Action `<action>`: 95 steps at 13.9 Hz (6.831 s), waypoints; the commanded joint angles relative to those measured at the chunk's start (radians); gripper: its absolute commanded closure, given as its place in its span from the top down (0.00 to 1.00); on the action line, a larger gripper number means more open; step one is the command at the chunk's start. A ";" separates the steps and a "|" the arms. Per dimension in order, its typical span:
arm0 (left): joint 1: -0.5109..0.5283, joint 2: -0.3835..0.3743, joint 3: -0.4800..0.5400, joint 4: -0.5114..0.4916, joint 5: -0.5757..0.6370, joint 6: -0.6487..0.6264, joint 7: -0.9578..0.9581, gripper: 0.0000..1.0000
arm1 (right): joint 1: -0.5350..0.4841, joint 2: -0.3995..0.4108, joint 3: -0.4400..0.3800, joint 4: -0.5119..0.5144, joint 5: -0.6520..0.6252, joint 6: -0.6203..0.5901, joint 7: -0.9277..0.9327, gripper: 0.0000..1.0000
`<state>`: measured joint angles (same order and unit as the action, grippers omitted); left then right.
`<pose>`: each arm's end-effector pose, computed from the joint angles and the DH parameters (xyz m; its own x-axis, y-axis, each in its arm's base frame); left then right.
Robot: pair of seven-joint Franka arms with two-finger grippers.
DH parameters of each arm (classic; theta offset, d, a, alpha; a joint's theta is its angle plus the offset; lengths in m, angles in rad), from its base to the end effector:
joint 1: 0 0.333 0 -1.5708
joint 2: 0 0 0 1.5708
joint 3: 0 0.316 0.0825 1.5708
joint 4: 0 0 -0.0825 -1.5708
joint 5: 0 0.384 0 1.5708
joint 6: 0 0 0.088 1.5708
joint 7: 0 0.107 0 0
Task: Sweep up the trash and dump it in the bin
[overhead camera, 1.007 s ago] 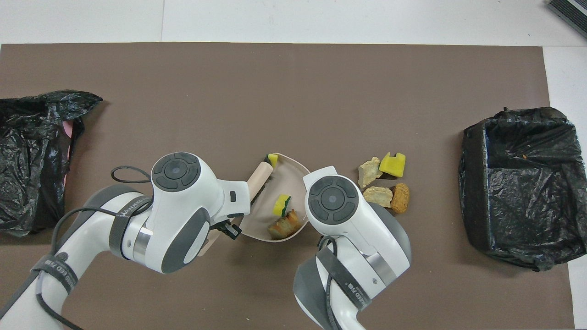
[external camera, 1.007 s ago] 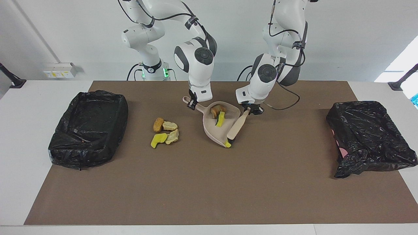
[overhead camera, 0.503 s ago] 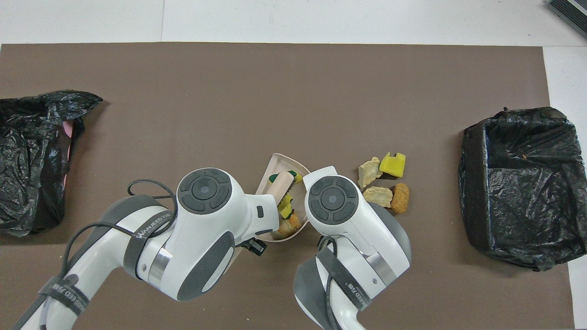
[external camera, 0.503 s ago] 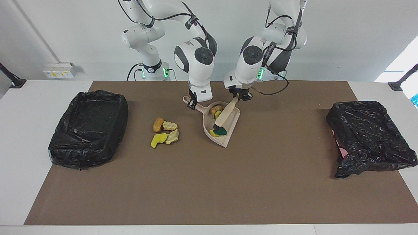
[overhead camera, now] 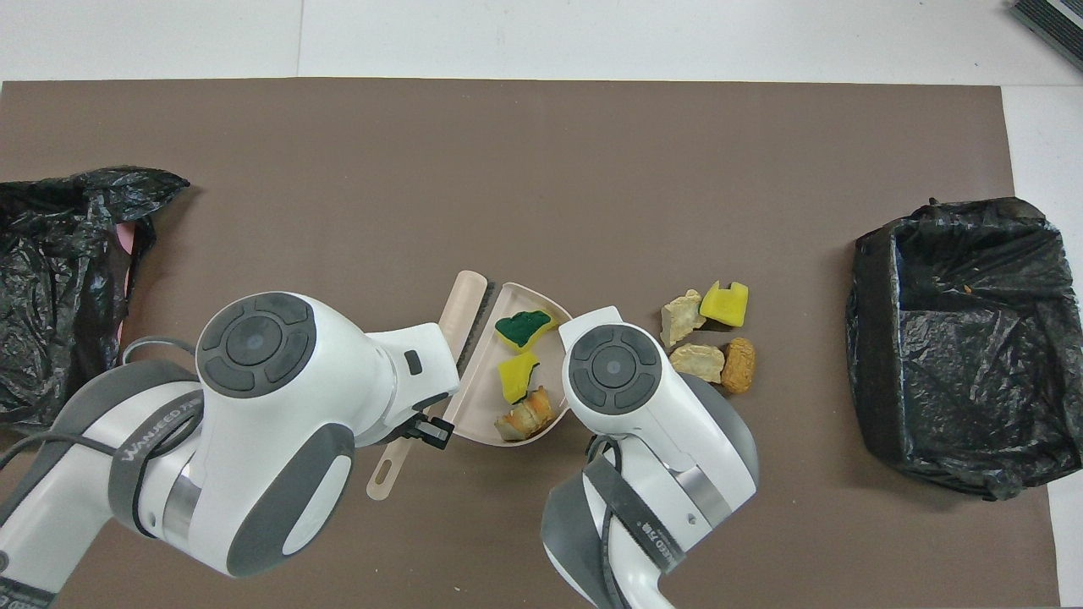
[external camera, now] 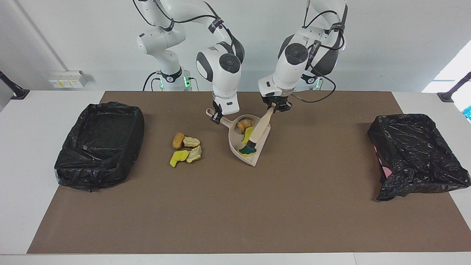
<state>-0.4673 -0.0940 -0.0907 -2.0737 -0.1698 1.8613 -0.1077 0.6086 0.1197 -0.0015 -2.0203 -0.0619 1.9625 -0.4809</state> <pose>0.4277 -0.2834 0.4624 0.9123 -0.3860 -0.1369 -0.3692 -0.9198 0.1327 0.4584 0.3135 0.3787 0.4284 0.8852 -0.1813 0.8967 -0.4413 -0.0356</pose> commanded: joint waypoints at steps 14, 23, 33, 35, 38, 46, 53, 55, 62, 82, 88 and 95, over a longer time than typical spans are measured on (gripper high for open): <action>-0.164 -0.113 -0.011 -0.325 -0.072 0.222 -0.569 0.00 | -0.608 -0.367 -0.005 -0.001 -0.058 -0.249 -0.635 0.00; -0.333 -0.034 -0.009 -0.404 -0.079 0.433 -0.725 0.00 | -1.081 -0.282 -0.008 0.032 -0.417 0.027 -1.100 0.00; -0.134 0.014 -0.003 -0.255 -0.054 0.352 -0.672 1.00 | -0.908 -0.315 0.011 -0.087 -0.780 0.061 -1.098 0.00; -0.078 0.014 -0.003 -0.227 -0.028 0.340 -0.627 1.00 | -0.868 -0.325 0.012 -0.095 -0.864 0.021 -1.069 0.00; 0.028 0.014 -0.003 -0.160 0.019 0.305 -0.543 1.00 | -0.825 -0.376 0.012 -0.097 -0.975 -0.065 -1.053 0.00; 0.211 0.028 -0.003 0.081 0.081 0.104 -0.190 1.00 | -0.808 -0.479 0.014 -0.202 -1.009 -0.086 -1.062 0.00; 0.338 0.059 -0.001 0.288 0.085 -0.120 0.031 1.00 | -0.750 -0.471 0.048 -0.235 -1.058 -0.117 -1.053 0.00; 0.404 0.062 -0.001 0.331 0.087 -0.162 0.069 1.00 | -0.738 -0.479 0.051 -0.235 -1.151 -0.129 -1.059 0.00; 0.501 0.079 0.000 0.392 0.151 -0.257 0.174 1.00 | -0.667 -0.552 0.101 -0.213 -1.173 -0.335 -1.042 0.00; 0.487 0.123 0.000 0.465 0.156 -0.287 0.171 1.00 | -0.647 -0.289 0.342 0.115 -0.056 -0.306 0.408 0.00; 0.486 0.128 0.000 0.468 0.154 -0.254 0.171 1.00 | -0.515 0.133 0.499 0.382 -0.059 -0.146 0.988 0.00; 0.481 0.126 -0.003 0.452 0.150 -0.198 0.164 1.00 | -0.262 0.592 0.451 0.812 -0.246 -0.029 1.228 0.00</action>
<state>0.0206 0.0386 -0.0942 -1.6055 -0.0281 1.6372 0.0602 0.3301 0.6035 0.4640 -1.3324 -0.2739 1.9122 0.7371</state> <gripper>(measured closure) 0.000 0.674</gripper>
